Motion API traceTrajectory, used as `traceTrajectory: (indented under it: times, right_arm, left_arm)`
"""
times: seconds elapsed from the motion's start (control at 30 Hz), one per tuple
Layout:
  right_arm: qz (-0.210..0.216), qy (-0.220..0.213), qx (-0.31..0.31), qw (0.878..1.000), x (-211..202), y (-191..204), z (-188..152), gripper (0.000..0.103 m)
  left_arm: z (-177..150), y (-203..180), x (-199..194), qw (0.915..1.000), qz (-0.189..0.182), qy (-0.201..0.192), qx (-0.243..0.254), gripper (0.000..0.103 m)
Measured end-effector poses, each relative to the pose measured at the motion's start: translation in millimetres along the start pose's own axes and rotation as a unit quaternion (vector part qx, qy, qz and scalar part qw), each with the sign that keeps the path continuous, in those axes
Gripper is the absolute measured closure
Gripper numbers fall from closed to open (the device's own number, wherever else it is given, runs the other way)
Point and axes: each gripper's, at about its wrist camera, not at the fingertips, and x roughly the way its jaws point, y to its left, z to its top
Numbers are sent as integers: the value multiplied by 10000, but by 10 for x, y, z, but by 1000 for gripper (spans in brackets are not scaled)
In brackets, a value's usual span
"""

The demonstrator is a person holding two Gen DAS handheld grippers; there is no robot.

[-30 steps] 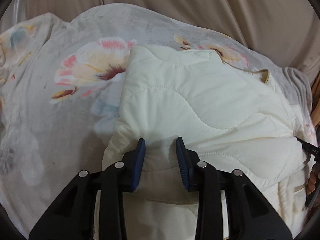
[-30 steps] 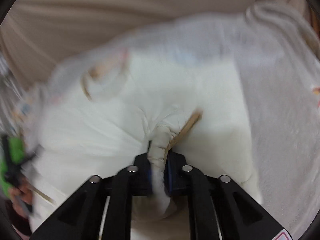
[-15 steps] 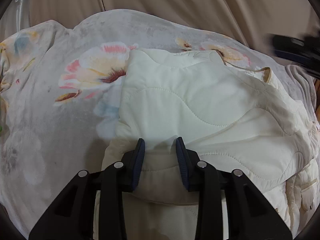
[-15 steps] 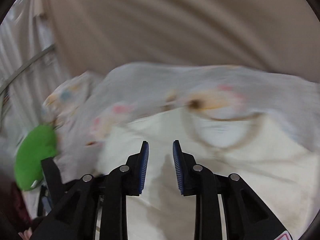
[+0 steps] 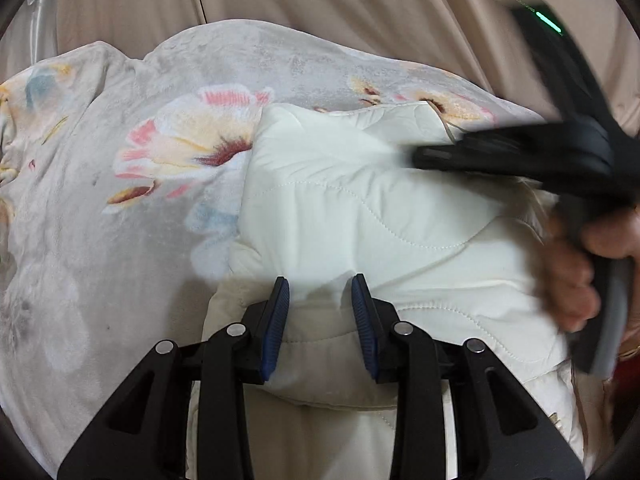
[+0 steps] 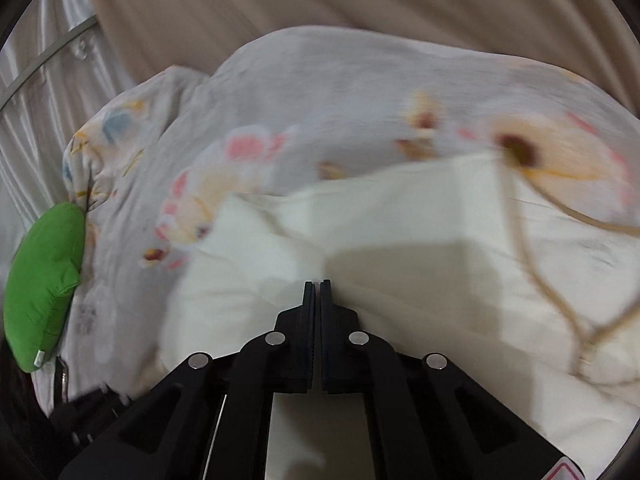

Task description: Fold large clothes

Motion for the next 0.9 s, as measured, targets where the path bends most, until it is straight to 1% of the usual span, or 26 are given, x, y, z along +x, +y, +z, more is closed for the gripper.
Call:
traceTrajectory:
  times: [0.07, 0.1, 0.17, 0.23, 0.27, 0.3, 0.33, 0.37, 0.4, 0.43, 0.47, 0.5, 0.57, 0.6, 0.63, 0.67, 0.73, 0.77, 0.8, 0.83, 0.87, 0.9]
  right_arm:
    - [-280, -88, 273, 9992, -229, -387, -161, 103]
    - [-528, -148, 404, 9977, -385, -604, -281, 103]
    - [-838, -241, 651, 9941, -664, -962, -504, 103]
    - [-1304, -361, 942, 9863, -1004, -1302, -737, 103]
    - [-1466, -488, 1105, 9818, -1214, -1439, -861, 103]
    - [-1528, -642, 1233, 9784, -1383, -1500, -948, 99]
    - [-1541, -808, 1327, 9758, -1550, -1549, -1033, 86]
    - [-1575, -965, 1393, 9729, -1707, -1582, -1114, 79]
    - [-1565, -1141, 1448, 9703, -1868, -1616, -1194, 63]
    - [-1529, -1275, 1504, 9684, -1984, -1643, -1251, 54]
    - [-1467, -1344, 1550, 9677, -2067, -1677, -1299, 43]
    - [-1327, -1325, 1584, 9694, -2125, -1745, -1333, 41]
    - [-1096, -1229, 1625, 9729, -2134, -1800, -1351, 40]
    - [-1064, -1205, 1647, 9732, -2100, -1807, -1329, 39]
    - [-1042, -1179, 1662, 9734, -2056, -1835, -1306, 37]
    - [-1015, -1136, 1665, 9742, -1987, -1858, -1273, 36]
    - [-921, -986, 1739, 9755, -1799, -1896, -1195, 36]
    - [-879, -870, 1788, 9761, -1690, -1899, -1152, 38]
    - [-765, -718, 1783, 9784, -1584, -1878, -1103, 60]
    - [-643, -619, 1658, 9821, -1528, -1802, -1050, 99]
    - [-622, -701, 1523, 9839, -1554, -1721, -1024, 101]
    - [-569, -1085, 1282, 9842, -1694, -1585, -1014, 101]
  left_arm:
    - [-5, -9, -1, 10000, 9, -2, 7, 72]
    - [-9, -15, -2, 10000, 13, -5, 9, 72]
    - [-10, -22, 4, 10000, 35, -13, 30, 72]
    - [-13, -32, 5, 10000, 61, -22, 45, 72]
    - [-14, -30, 6, 10000, 69, -25, 50, 72]
    - [-19, -36, 0, 10000, 73, -28, 52, 72]
    - [-21, -37, -3, 10000, 72, -31, 49, 72]
    - [-21, -28, -13, 10000, 46, -38, 21, 72]
    - [-14, -3, -36, 10000, -1, -52, -44, 71]
    - [8, 42, -86, 9998, -108, -64, -151, 70]
    - [57, 106, -147, 9992, -267, -63, -301, 65]
    - [143, 194, -242, 9973, -502, -104, -530, 63]
    - [348, 326, -385, 9927, -786, -232, -884, 45]
    - [502, 378, -433, 9908, -846, -295, -1010, 41]
    - [629, 399, -435, 9901, -826, -327, -1083, 39]
    - [752, 392, -406, 9906, -752, -330, -1093, 39]
    - [951, 315, -233, 9932, -471, -193, -1052, 39]
    - [1004, 254, -126, 9945, -411, -95, -954, 39]
    - [1031, 172, 31, 9962, -289, 51, -824, 39]
    - [1027, 104, 181, 9974, -48, 208, -689, 46]
    - [1000, 40, 341, 9976, 182, 378, -553, 55]
    - [955, -1, 490, 9971, 318, 543, -428, 58]
